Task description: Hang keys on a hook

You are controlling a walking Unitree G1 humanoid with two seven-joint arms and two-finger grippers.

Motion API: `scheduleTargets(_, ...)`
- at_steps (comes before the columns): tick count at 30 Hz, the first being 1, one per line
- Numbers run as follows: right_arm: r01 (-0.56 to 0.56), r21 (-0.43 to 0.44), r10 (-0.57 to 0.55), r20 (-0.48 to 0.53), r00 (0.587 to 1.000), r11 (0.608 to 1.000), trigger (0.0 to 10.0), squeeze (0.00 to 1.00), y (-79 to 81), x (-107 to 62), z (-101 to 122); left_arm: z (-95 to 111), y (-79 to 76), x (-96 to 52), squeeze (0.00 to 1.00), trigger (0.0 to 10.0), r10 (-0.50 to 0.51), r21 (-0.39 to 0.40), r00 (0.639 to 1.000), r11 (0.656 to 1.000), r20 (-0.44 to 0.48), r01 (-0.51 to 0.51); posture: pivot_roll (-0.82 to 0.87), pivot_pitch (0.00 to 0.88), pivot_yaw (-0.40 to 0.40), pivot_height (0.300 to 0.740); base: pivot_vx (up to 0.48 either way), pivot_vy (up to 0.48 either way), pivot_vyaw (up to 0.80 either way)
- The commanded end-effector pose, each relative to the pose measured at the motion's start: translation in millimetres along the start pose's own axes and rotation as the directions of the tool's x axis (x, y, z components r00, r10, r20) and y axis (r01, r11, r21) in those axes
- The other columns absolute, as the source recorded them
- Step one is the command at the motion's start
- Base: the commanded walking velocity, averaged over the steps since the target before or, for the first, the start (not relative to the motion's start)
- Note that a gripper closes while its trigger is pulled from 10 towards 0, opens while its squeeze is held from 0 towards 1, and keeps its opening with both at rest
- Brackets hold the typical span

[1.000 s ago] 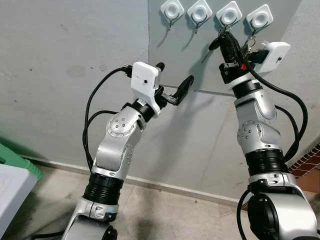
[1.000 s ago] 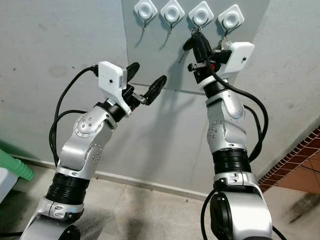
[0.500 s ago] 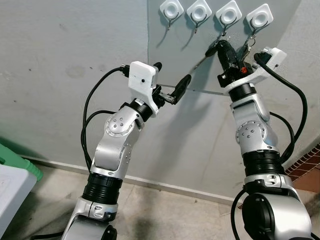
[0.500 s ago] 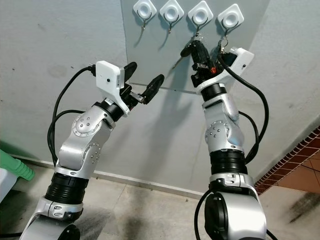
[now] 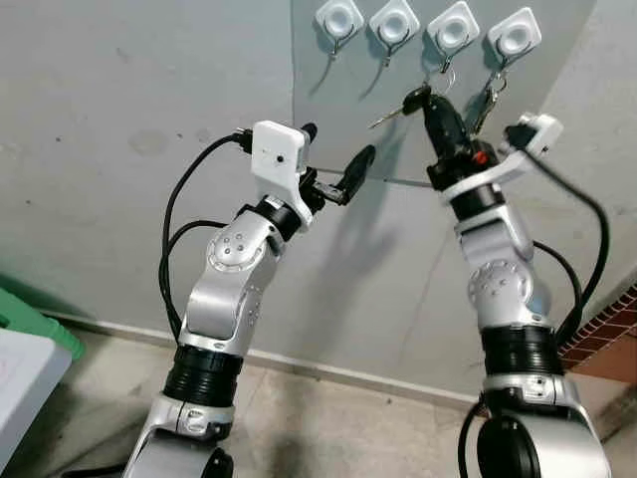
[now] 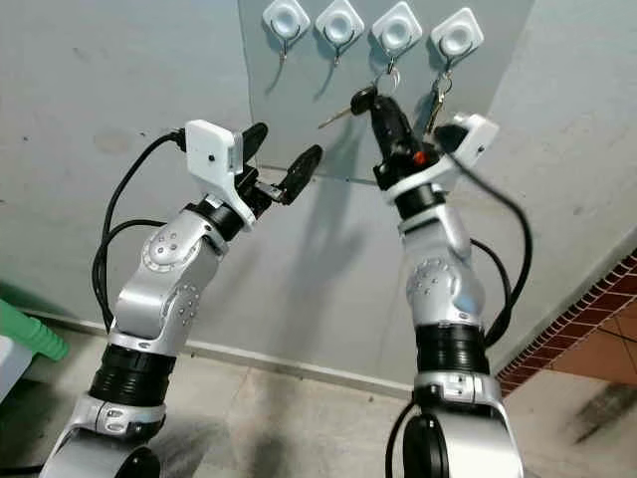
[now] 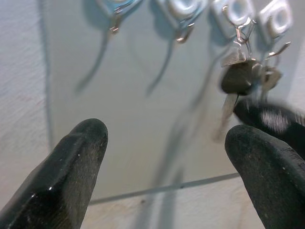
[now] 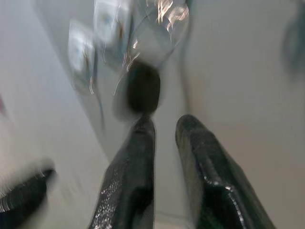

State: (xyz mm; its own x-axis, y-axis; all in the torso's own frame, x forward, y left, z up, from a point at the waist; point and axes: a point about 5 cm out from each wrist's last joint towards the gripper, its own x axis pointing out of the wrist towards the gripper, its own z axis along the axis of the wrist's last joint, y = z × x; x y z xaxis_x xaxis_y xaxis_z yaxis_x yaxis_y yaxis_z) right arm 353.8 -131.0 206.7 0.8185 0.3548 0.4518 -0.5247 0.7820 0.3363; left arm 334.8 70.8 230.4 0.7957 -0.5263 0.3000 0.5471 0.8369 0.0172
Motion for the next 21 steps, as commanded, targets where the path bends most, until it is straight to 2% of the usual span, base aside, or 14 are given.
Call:
scheduleTargets(1,0.005,-0.096,-0.006,-0.009,1.000,0.995,10.0,1.00,-0.3,-2.6,-0.2,-10.7,8.0,-4.7,0.00,10.0,0.063,-0.012,0.998,0.998,-0.029,-0.064,-0.03,0.033,-0.004,0.740,0.000,0.000,0.00)
scheduleTargets(2,0.005,-0.096,-0.006,-0.009,1.000,0.995,10.0,1.00,-0.3,-2.6,-0.2,-10.7,8.0,-4.7,0.00,10.0,0.063,-0.012,0.998,0.998,-0.029,-0.064,-0.03,0.033,-0.004,0.740,0.000,0.000,0.00)
scheduleTargets(3,0.027,-0.154,-0.032,-0.029,0.999,0.988,10.0,1.00,-4.3,-8.4,-5.7,-18.1,12.9,-8.1,0.00,10.0,0.097,-0.007,0.994,0.995,-0.046,-0.098,-0.03,0.032,-0.005,0.740,0.000,0.000,0.00)
scheduleTargets(4,0.032,-0.167,-0.038,-0.033,0.999,0.985,10.0,1.00,-5.1,-10.5,-7.3,-20.6,14.1,-9.5,0.00,10.0,0.105,-0.004,0.993,0.994,-0.052,-0.106,-0.03,0.032,-0.006,0.740,0.000,0.000,0.00)
scheduleTargets(8,0.109,-0.198,-0.126,-0.079,0.989,0.974,10.0,1.00,-17.3,-27.8,-22.8,-47.4,28.3,-23.6,0.00,10.0,0.210,-0.011,0.969,0.977,-0.127,-0.213,-0.03,0.033,-0.005,0.740,0.000,0.000,0.00)
scheduleTargets(11,0.129,-0.202,-0.150,-0.094,0.984,0.971,10.0,1.00,-21.4,-34.0,-27.3,-55.4,31.4,-29.9,0.00,10.0,0.236,-0.006,0.962,0.971,-0.134,-0.239,-0.02,0.035,-0.004,0.740,0.000,0.000,0.00)
scheduleTargets(12,0.144,-0.214,-0.169,-0.101,0.980,0.966,10.0,1.00,-24.0,-38.1,-30.2,-59.8,33.1,-33.7,0.00,10.0,0.252,0.007,0.958,0.967,-0.137,-0.253,-0.03,0.037,-0.003,0.740,0.000,0.000,0.00)
scheduleTargets(13,0.208,-0.237,-0.241,-0.122,0.963,0.949,10.0,1.00,-34.3,-50.7,-37.7,-75.0,38.9,-44.5,0.00,10.0,0.302,-0.027,0.936,0.950,-0.181,-0.311,-0.03,0.036,-0.001,0.740,0.000,0.000,0.00)
scheduleTargets(14,0.229,-0.251,-0.267,-0.129,0.955,0.940,10.0,0.00,-38.6,-57.0,-40.1,-81.3,42.2,-50.1,0.00,10.0,0.333,-0.024,0.921,0.938,-0.204,-0.345,-0.03,0.036,-0.001,0.740,0.000,0.000,0.00)
scheduleTargets(18,0.285,-0.277,-0.331,-0.135,0.934,0.918,10.0,0.00,-47.5,-71.0,-44.6,-94.4,47.9,-62.7,0.00,10.0,0.381,-0.034,0.891,0.916,-0.249,-0.401,-0.03,0.030,0.001,0.740,0.000,0.000,0.00)
scheduleTargets(19,0.316,-0.294,-0.369,-0.147,0.918,0.902,10.0,0.00,-52.8,-83.2,-49.0,-102.0,51.0,-72.4,0.00,10.0,0.403,-0.036,0.877,0.904,-0.263,-0.426,-0.03,0.025,0.001,0.740,0.000,0.000,0.00)
scheduleTargets(21,0.335,-0.299,-0.392,-0.153,0.907,0.893,10.0,0.00,-56.0,-90.9,-51.3,-105.8,53.2,-78.4,0.00,10.0,0.424,-0.032,0.865,0.893,-0.267,-0.448,-0.03,0.025,0.001,0.740,0.000,0.000,0.00)
